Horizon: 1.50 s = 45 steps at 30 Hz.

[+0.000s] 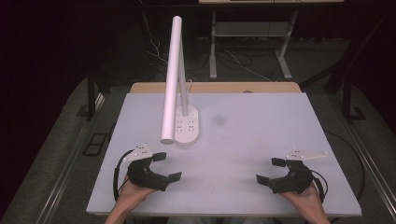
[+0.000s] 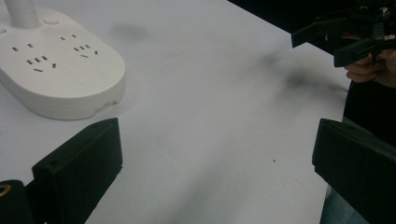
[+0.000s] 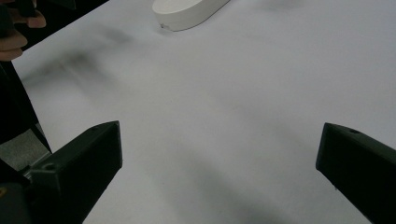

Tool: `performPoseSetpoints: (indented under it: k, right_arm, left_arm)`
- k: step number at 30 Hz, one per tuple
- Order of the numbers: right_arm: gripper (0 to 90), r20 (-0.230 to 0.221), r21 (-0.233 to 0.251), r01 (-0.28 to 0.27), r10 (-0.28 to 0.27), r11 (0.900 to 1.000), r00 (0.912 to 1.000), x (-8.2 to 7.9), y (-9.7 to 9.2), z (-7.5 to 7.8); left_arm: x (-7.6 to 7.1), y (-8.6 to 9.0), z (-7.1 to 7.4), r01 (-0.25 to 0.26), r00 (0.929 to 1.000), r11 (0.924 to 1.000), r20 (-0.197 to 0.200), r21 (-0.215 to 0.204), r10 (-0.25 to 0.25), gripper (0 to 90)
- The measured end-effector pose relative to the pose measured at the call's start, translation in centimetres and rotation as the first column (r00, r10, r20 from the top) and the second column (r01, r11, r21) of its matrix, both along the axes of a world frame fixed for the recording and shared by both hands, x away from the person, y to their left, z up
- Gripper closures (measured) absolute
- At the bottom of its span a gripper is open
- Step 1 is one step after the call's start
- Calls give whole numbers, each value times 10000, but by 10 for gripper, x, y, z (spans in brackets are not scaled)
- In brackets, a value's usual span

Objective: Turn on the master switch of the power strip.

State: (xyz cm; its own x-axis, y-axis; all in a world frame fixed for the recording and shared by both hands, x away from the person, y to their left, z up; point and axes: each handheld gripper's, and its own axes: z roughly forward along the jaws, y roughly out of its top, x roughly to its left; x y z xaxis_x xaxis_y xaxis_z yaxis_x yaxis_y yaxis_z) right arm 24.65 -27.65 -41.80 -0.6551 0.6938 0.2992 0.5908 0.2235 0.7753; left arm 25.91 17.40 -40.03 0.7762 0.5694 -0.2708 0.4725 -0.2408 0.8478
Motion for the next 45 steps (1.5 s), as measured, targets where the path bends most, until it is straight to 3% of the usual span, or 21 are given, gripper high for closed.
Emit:
performPoseSetpoints:
  k: [13, 45]
  right_arm:
    - [0, -63, -74, 36, -37, 10000, 10000, 0, 0, 0]
    - [0, -16, -196, 48, -48, 9998, 10000, 1, -1, -2]
  left_arm:
    - [19, 7, 13, 14, 9998, 10000, -222, -1, -14, 6]
    - [67, 4, 30, 291, 9975, 9980, -663, 565, -253, 11]
